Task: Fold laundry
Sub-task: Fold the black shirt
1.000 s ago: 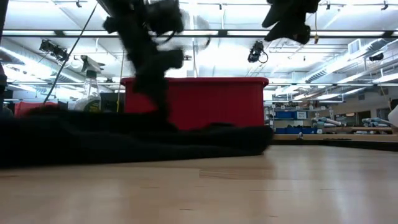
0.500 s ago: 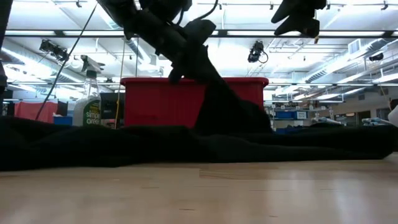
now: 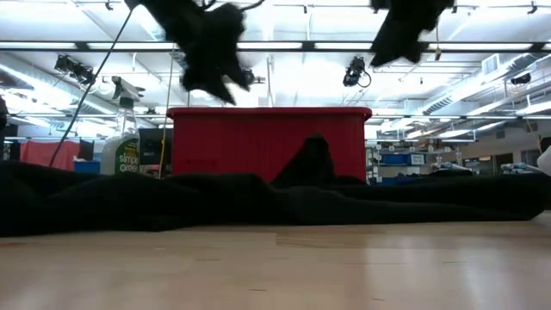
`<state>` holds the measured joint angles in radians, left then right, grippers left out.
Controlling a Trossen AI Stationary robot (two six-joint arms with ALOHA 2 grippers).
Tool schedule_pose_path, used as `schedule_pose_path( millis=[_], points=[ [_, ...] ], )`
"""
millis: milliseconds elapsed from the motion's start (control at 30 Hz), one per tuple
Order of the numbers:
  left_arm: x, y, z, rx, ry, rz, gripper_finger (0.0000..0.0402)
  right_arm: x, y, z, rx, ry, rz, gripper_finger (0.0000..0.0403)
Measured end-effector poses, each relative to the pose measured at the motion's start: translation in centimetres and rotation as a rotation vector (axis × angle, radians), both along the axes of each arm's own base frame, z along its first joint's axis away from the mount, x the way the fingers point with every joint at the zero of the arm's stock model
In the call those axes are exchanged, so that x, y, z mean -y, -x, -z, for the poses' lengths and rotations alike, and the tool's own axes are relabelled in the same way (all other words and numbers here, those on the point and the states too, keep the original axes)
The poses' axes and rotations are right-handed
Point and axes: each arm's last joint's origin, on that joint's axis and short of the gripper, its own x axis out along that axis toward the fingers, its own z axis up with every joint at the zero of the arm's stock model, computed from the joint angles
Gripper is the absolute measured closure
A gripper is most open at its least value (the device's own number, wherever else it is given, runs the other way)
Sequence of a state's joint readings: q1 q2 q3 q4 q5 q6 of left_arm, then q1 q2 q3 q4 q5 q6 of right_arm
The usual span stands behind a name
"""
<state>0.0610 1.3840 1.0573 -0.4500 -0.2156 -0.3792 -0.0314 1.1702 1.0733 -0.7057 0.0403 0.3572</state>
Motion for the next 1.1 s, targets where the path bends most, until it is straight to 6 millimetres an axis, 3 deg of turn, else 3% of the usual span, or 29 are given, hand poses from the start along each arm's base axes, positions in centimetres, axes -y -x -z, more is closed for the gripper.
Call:
schedule_pose_path(
  millis=[67,200,333,567,833,1100],
  points=[
    [0.4,1.5,0.3,-0.11,0.038,-0.022,0.0124,0.5,-1.8,1.5,-0.042,0.062,-0.086,0.0242],
    [0.8,2.4,1.1,-0.244,0.036,0.022,0.0141,2.4,-4.6,4.4,-0.131,0.195,-0.198,0.0239],
    [-0.3,1.7,2.2,-0.289,0.072,0.097,0.0167,5.0,-6.1,5.6,-0.16,0.213,-0.198,0.0227],
    [-5.1,1.5,5.1,-0.325,0.062,0.138,0.0204,7.2,-7.0,5.5,-0.114,-0.014,-0.114,0.0197],
    [-10.4,2.0,9.3,-0.279,0.146,0.291,0.0221,6.4,-7.1,3.8,-0.013,-0.031,-0.03,0.0194],
    [-12.7,1.7,12.0,-0.26,0.163,0.4,0.0221,5.9,-7.8,3.1,0.072,-0.038,0.017,0.0194]
  ],
)
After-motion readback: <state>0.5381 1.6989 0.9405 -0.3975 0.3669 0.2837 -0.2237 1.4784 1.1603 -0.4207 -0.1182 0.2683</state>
